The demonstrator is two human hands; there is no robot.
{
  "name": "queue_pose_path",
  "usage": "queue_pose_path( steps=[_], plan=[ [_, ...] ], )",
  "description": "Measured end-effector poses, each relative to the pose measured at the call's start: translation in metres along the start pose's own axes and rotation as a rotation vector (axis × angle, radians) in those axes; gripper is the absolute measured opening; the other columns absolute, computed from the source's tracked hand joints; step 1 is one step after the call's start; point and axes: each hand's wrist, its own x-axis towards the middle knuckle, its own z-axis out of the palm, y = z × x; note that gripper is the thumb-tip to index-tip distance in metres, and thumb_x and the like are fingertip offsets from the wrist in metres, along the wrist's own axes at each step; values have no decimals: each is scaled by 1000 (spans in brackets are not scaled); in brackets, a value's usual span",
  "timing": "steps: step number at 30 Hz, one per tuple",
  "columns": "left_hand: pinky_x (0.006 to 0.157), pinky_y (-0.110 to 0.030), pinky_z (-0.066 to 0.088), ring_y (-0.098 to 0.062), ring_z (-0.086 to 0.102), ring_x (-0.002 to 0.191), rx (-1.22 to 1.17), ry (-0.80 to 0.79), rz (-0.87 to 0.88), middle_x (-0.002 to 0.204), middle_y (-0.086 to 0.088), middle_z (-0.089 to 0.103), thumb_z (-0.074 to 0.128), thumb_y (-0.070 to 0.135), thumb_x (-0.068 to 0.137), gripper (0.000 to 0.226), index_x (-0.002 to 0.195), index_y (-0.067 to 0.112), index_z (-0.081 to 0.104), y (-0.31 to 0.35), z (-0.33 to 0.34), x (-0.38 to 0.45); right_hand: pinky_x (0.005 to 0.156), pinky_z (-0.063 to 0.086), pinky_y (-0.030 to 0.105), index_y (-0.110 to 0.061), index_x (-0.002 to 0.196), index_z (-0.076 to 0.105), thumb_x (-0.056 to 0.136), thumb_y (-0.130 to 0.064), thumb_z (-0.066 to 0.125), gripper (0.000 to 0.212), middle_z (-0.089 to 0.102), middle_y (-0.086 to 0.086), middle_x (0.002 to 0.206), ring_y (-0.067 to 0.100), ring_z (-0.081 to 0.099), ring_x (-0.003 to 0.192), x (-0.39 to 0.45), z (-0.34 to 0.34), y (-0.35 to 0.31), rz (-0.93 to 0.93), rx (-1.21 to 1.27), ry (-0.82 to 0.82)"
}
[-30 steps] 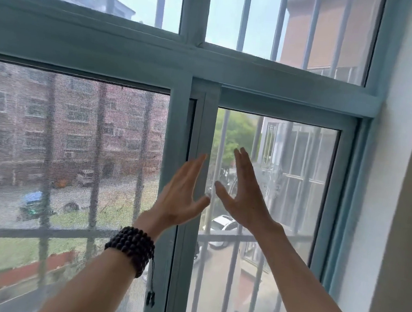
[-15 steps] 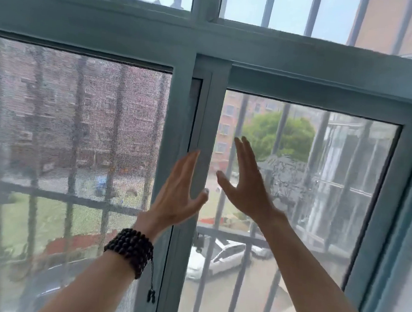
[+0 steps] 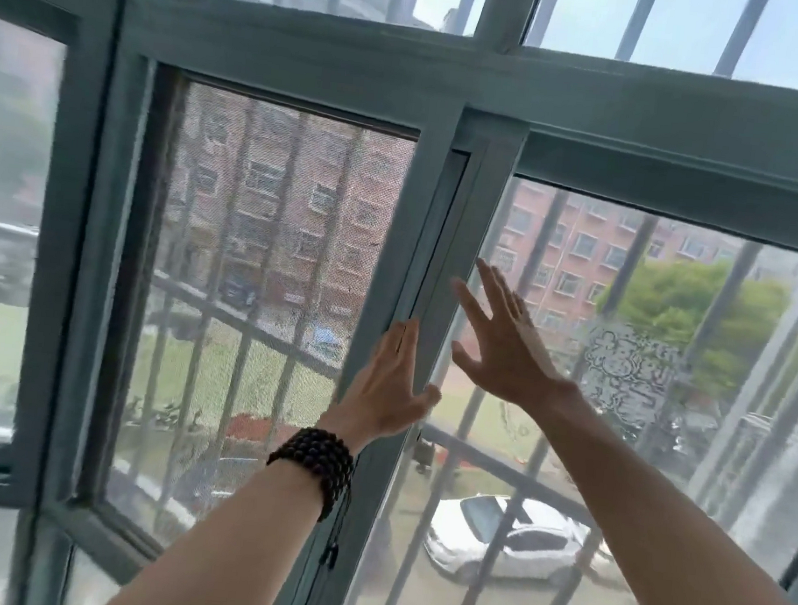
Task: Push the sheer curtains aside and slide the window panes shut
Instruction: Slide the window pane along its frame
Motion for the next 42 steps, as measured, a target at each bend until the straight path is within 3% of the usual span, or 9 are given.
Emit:
queue_pose_path(
  steps=[4,8,16,20,23,31,35,39,42],
  plan=[
    [119,-50,19,-26,-6,154,48,-39,-77,167,-4,-16,55,49,94,100,156,24,-20,5,11,-1,123,8,63,-25,161,18,92,-43,65,85,-8,21,168,37,-7,155,4,-2,3,-58,-183,-90],
    [120,-47,16,-23,-6,154,68,-29,-62,168,-3,-14,53,50,94,98,157,21,-18,-2,12,0,121,-5,61,-24,160,26,91,-44,66,82,-9,18,168,38,-10,154,4,-4,7,-75,-263,-91],
    [115,-32,15,-24,17,151,6,77,11,166,-9,12,57,41,94,90,158,11,1,-19,11,-2,120,-5,65,-28,158,28,89,-48,66,82,-5,18,169,39,-8,155,9,3,13,-86,-399,-66],
    [113,-37,37,-27,40,138,-28,123,35,150,-12,34,62,32,91,81,153,4,19,-16,9,-3,119,3,68,-30,159,27,90,-54,60,81,3,18,169,41,-2,155,16,4,13,-103,-515,-35],
    [109,-39,41,-26,38,136,-41,112,-2,149,-10,32,62,34,90,81,152,3,22,-11,8,0,118,5,69,-29,159,24,90,-53,62,83,7,16,169,42,-1,154,29,3,8,-129,-543,-36],
    [113,-39,30,-23,18,147,-99,43,-60,157,-6,20,65,33,87,90,156,7,13,-8,7,7,118,-4,70,-36,159,20,91,-56,59,81,-4,14,168,43,-9,153,36,-8,7,-157,-556,-81],
    [109,-28,15,-20,16,149,-133,45,-77,160,-4,20,63,34,84,91,157,8,16,-15,8,6,116,-3,72,-41,159,17,87,-58,59,86,-4,13,169,42,-11,154,42,-11,8,-162,-588,-111],
    [105,-24,14,-17,23,143,-142,74,-61,154,-3,27,65,28,82,86,154,9,22,-17,11,2,115,-4,73,-44,159,14,79,-58,63,95,-6,12,170,42,-11,154,52,-17,12,-194,-643,-153],
    [108,-24,9,0,19,129,-166,105,-53,151,-1,27,65,22,82,83,153,11,24,-18,15,0,116,-7,72,-46,158,10,78,-56,66,98,-15,9,169,41,-13,154,64,-25,14,-222,-690,-181]
  ],
)
